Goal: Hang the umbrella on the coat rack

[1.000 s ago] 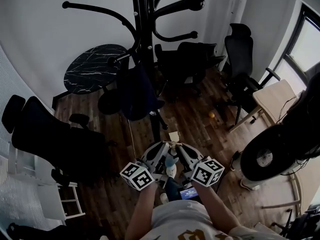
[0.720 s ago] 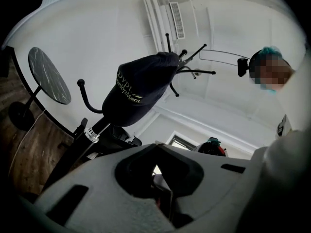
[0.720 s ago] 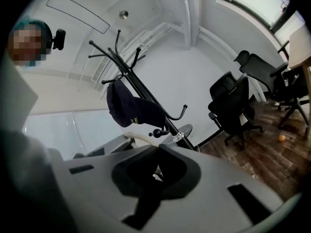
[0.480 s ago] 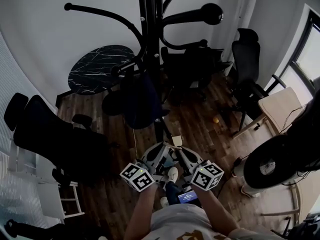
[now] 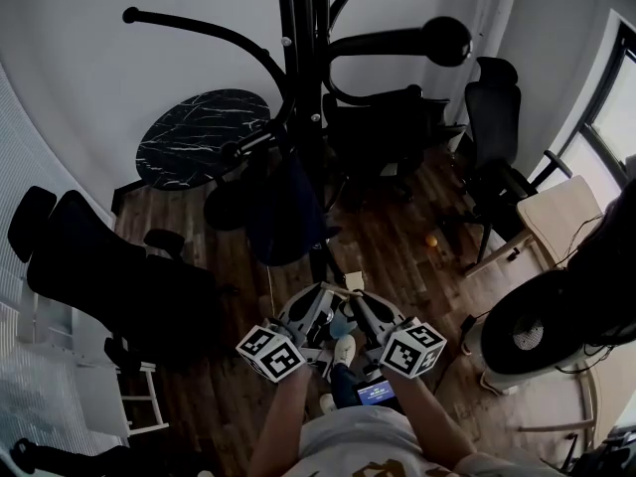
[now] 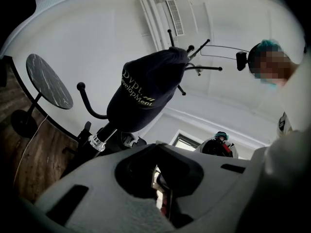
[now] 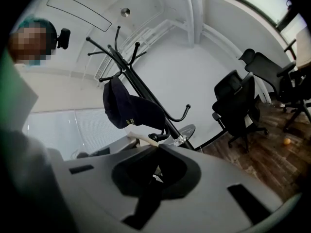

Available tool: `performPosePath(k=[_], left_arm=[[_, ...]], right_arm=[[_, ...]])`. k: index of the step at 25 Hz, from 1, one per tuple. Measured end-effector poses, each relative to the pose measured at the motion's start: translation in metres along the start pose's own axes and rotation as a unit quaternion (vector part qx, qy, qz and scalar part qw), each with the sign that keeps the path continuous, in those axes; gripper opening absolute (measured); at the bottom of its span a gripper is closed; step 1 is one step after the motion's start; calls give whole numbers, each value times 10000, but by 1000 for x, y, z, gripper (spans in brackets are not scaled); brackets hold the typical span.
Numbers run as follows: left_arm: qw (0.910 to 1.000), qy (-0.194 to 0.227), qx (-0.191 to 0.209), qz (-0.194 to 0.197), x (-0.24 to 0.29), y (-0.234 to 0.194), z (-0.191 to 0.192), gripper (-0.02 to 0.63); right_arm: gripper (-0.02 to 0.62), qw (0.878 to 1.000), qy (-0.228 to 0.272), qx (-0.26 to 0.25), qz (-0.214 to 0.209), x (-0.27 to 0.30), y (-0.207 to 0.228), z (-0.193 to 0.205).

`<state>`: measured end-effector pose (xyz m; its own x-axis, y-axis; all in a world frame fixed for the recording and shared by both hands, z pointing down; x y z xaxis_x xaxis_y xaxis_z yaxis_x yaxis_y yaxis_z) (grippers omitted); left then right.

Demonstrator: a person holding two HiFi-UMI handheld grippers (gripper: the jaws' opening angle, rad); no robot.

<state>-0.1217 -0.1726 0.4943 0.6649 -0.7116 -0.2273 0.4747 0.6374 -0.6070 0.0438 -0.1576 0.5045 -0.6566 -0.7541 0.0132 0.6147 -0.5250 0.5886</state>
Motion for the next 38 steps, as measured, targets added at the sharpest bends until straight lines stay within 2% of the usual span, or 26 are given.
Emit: performPosePath(k=[23, 38], left_arm=[[9990, -178, -358, -201, 22, -39, 11, 18], [9981, -366, -353, -340, 22, -57, 20, 18]], right_arm=[[11, 9991, -270, -41, 335, 32, 32, -1], [12, 9982, -473, -86, 369, 44, 44, 8]])
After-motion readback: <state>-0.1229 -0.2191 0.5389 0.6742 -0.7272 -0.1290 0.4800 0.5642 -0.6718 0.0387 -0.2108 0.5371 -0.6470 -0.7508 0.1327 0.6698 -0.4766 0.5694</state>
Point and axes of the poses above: the fingertips, and each gripper's own axes: x forward along the fingers, y to its right, z out of its underside, the point moved 8 cm from there along -x, backward along the fingers
